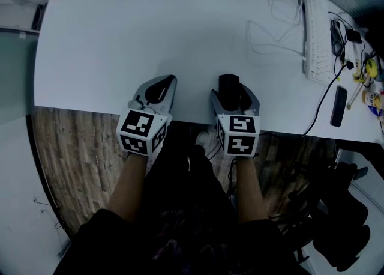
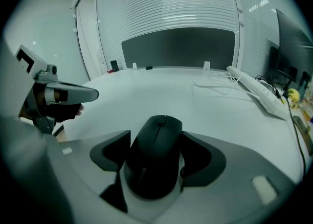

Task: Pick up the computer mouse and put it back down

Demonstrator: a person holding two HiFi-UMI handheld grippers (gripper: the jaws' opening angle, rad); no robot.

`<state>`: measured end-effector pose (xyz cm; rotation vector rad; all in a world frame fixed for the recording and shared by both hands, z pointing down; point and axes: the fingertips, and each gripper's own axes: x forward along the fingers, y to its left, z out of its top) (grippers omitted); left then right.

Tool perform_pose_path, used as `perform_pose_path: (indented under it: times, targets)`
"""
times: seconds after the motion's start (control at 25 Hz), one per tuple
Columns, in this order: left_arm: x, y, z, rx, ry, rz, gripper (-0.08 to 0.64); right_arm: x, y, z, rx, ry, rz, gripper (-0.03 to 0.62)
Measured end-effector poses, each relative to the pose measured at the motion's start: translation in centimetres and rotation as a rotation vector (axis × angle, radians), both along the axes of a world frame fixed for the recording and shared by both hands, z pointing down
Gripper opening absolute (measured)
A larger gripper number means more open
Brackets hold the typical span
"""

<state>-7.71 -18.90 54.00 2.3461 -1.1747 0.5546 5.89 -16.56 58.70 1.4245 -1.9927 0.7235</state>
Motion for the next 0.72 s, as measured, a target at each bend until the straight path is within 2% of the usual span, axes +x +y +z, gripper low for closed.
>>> perform_pose_path:
  times: [0.72]
  targets:
    - [-0.95, 0.51, -0.14, 0.001, 0.009, -0.009, 0.000, -0.35, 0.22, -0.37, 0.033, -0.013, 0.032, 0.322]
